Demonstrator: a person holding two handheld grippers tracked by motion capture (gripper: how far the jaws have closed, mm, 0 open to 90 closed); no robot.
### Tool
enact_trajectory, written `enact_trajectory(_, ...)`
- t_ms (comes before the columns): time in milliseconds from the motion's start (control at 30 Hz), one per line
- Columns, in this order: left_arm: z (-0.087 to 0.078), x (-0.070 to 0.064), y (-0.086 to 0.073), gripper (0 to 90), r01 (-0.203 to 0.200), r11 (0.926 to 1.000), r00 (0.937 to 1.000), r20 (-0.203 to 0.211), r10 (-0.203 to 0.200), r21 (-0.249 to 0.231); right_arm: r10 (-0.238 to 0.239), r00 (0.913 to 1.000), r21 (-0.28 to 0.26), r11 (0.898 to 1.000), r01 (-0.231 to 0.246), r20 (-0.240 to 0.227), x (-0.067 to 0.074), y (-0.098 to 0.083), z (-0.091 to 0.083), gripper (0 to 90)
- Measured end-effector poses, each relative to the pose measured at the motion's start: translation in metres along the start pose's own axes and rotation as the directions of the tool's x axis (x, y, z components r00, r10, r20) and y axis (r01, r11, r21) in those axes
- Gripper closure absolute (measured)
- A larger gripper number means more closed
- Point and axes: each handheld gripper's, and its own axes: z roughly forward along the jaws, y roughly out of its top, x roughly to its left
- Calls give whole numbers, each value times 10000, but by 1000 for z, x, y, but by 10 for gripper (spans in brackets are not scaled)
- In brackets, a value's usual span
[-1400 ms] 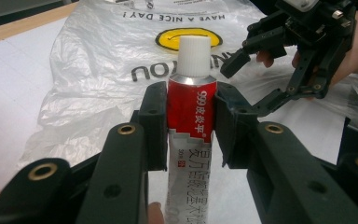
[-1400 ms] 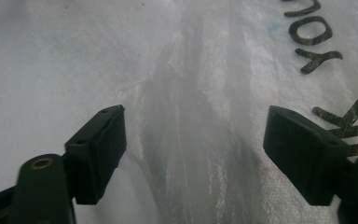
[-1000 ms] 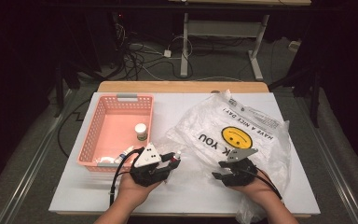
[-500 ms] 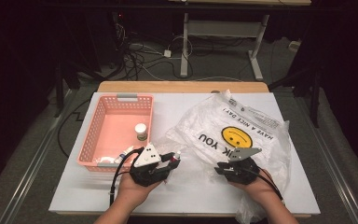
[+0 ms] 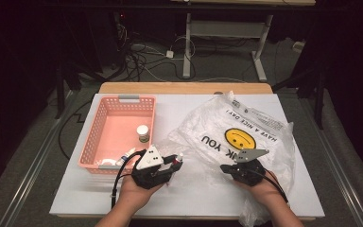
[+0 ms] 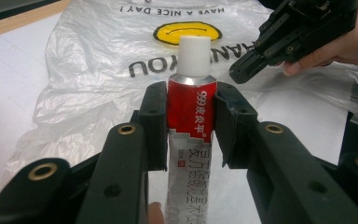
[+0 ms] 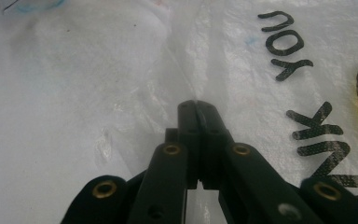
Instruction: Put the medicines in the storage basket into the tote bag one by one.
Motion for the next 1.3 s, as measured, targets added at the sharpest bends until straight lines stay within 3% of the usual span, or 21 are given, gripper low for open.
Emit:
enact_trajectory(300,1,0,0,659,-18,10000,10000,15,17,24,246,9996,-772,9967,-234,138,-2,2,-9,900)
enact_trajectory(567,0,0,0,659,20,10000,10000,-13,-20,-15,223,9984,-1609,9869,-136,521,4,9,-22,900)
enact_trajectory(733,0,1,0,659,69,10000,10000,15,-69,-54,228,9972,-2097,9777,-75,705,8,14,-29,900)
enact_trajectory(933,2,-1,1,659,75,9999,10000,37,-75,-94,600,9954,-2872,9572,-361,749,9,16,-39,900)
enact_trajectory(1300,3,0,0,659,-29,10000,9999,-105,29,24,593,9922,-3215,9467,-209,1100,10,20,-50,900)
